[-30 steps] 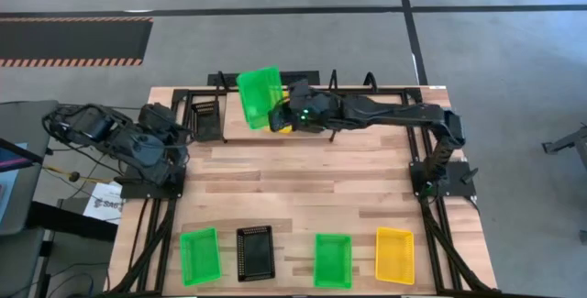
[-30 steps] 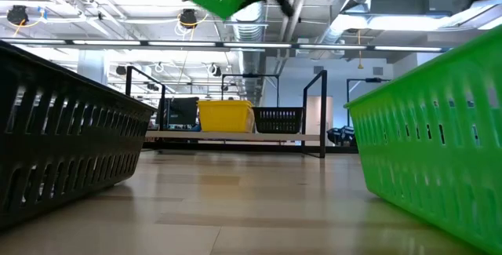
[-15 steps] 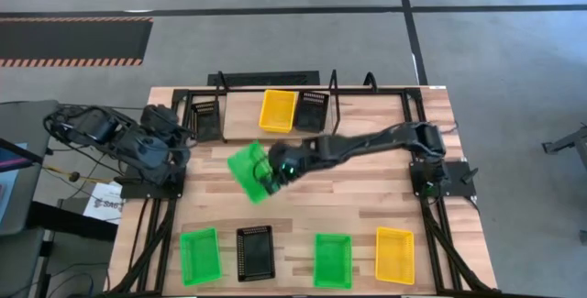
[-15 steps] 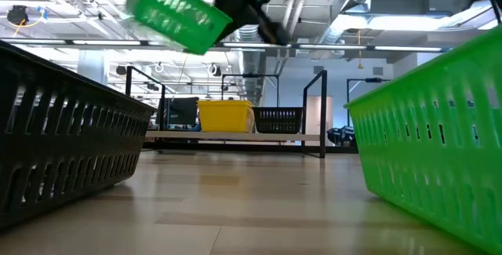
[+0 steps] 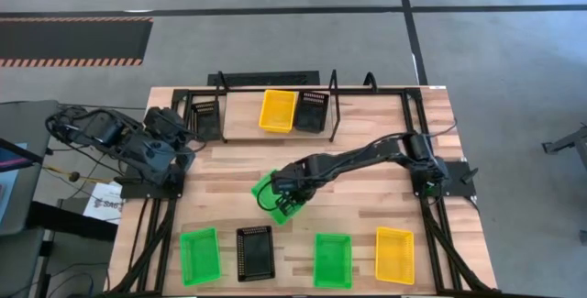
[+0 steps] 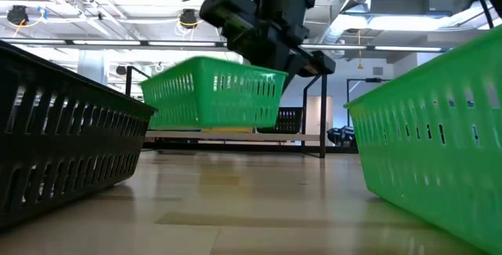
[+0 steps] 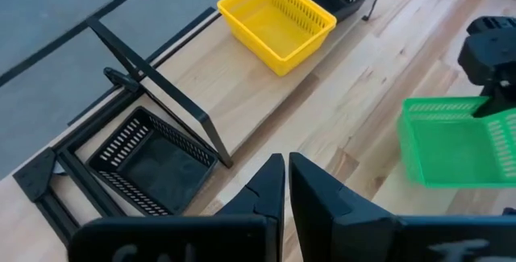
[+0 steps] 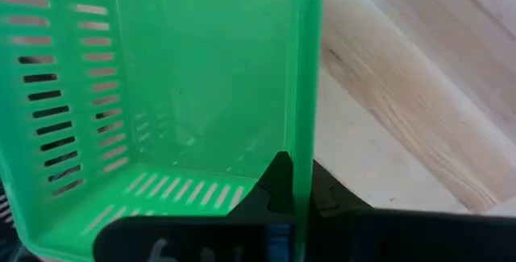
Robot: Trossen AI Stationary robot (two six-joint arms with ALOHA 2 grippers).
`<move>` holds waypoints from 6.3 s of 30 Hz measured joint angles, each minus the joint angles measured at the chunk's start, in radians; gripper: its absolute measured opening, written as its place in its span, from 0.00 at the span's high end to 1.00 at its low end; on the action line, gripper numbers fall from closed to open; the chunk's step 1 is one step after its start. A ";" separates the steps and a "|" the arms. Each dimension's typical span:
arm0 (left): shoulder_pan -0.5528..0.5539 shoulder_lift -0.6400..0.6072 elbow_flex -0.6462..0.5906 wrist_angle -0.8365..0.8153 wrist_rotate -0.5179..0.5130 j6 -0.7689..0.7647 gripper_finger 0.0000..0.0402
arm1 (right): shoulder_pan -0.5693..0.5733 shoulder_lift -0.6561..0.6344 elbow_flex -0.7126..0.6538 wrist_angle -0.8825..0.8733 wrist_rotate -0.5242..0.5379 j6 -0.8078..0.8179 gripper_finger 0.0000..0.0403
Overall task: Stack baskets on shelf by color
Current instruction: Put the top right green bin on the shelf
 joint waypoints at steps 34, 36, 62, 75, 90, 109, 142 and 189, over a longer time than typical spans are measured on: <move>0.000 0.027 0.000 0.000 0.009 -0.007 0.98 | -0.122 0.047 0.004 0.034 0.011 -0.203 0.72; 0.000 0.027 0.000 0.000 0.009 -0.007 0.98 | -0.125 0.047 0.033 0.010 0.011 -0.215 0.69; -0.063 0.185 -0.401 0.615 0.188 -0.642 0.98 | -0.081 -0.257 0.423 -0.608 0.195 -0.432 0.65; -0.142 0.572 -0.402 0.931 0.293 -1.033 0.98 | -0.023 -0.572 0.390 -0.607 0.459 -0.500 0.67; -0.102 0.670 -0.401 1.126 0.193 -0.991 0.98 | -0.008 -0.641 0.389 -0.607 0.510 -0.589 0.67; 0.011 0.632 -0.227 1.116 0.541 0.810 0.98 | -0.017 -0.639 0.389 -0.607 0.510 -0.610 0.67; 0.134 0.695 -0.224 0.776 0.555 1.625 0.71 | -0.032 -0.639 0.389 -0.396 0.482 -0.494 0.71; 0.100 0.834 0.415 0.104 0.019 -0.220 1.00 | -0.031 -0.643 0.389 -0.606 0.484 -0.568 0.71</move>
